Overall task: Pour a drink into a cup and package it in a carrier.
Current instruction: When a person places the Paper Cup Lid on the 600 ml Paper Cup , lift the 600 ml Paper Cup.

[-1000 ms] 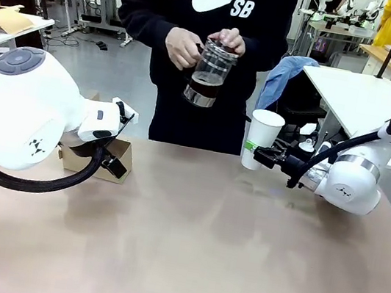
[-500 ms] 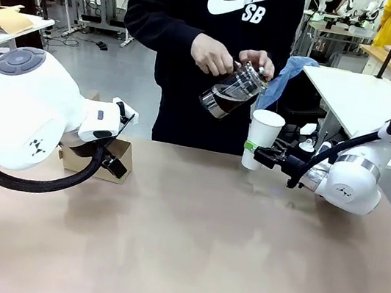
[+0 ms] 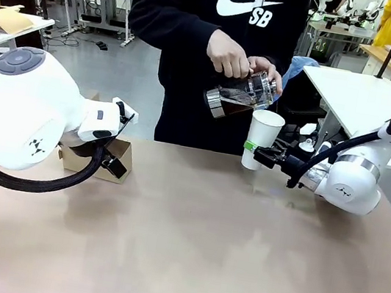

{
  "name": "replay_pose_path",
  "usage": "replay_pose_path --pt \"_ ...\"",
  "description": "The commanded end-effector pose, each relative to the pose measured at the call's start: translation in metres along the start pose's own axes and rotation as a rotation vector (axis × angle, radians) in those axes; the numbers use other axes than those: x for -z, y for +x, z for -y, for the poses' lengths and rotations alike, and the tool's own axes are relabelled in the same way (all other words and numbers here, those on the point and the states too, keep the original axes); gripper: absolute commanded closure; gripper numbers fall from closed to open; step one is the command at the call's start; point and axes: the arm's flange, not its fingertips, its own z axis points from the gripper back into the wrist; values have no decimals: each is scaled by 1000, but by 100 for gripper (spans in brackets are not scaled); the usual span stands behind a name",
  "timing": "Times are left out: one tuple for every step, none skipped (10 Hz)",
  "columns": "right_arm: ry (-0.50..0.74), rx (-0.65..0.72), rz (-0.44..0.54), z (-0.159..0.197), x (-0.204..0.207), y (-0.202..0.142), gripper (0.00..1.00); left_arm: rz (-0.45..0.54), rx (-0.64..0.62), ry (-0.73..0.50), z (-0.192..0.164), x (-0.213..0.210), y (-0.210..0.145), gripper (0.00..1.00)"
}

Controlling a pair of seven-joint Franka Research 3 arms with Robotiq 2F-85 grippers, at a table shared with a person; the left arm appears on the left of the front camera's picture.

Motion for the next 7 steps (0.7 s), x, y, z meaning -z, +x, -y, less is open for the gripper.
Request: replay_pose_path --pt "-2 2 9 -2 -1 3 20 1 1 -1 0 0 0 0" --pt "-2 2 9 -2 -1 3 20 1 1 -1 0 0 0 0" --pt "-2 2 9 -2 -1 3 20 1 1 -1 0 0 0 0" --pt "-2 2 9 -2 -1 3 20 1 1 -1 0 0 0 0" --pt "-2 2 9 -2 -1 3 20 1 1 -1 0 0 0 0" --pt "-2 2 9 -2 -1 3 20 1 1 -1 0 0 0 0" --pt "-2 2 9 -2 -1 3 20 1 1 -1 0 0 0 0"
